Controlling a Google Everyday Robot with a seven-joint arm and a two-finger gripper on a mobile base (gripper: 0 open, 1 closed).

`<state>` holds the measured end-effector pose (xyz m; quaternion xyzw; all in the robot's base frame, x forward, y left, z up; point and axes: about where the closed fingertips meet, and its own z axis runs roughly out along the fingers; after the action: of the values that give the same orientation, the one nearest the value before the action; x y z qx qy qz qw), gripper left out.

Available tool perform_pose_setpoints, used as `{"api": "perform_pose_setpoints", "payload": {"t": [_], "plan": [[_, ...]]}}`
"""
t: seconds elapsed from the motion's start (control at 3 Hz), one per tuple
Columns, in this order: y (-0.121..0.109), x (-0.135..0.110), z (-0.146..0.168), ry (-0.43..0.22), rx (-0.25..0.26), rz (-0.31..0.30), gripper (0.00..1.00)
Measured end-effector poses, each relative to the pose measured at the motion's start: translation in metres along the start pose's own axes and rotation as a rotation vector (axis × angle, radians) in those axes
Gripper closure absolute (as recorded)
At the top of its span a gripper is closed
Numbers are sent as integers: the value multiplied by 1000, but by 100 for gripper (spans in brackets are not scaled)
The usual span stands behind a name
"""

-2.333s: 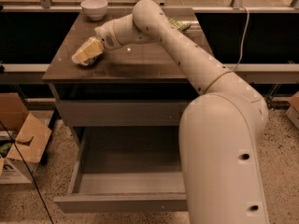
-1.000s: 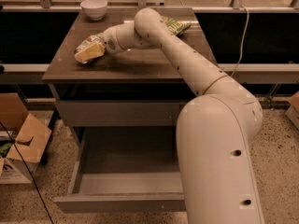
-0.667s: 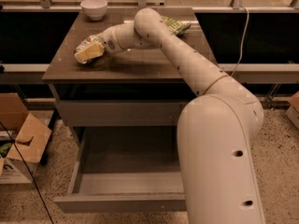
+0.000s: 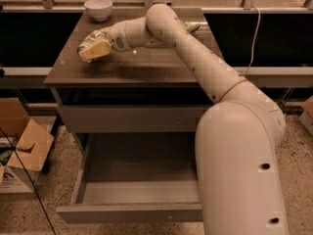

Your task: Place 7up can into middle drawer

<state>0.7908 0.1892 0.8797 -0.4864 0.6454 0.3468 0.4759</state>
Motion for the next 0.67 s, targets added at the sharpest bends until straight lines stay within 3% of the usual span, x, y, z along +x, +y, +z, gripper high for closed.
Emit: {"api": "perform_pose_setpoints", "payload": {"t": [0.33,0.67], "plan": [[22,-15,-35,-12,-43,-62,100],[43,-10,-68,3,-61,-71,100]]}}
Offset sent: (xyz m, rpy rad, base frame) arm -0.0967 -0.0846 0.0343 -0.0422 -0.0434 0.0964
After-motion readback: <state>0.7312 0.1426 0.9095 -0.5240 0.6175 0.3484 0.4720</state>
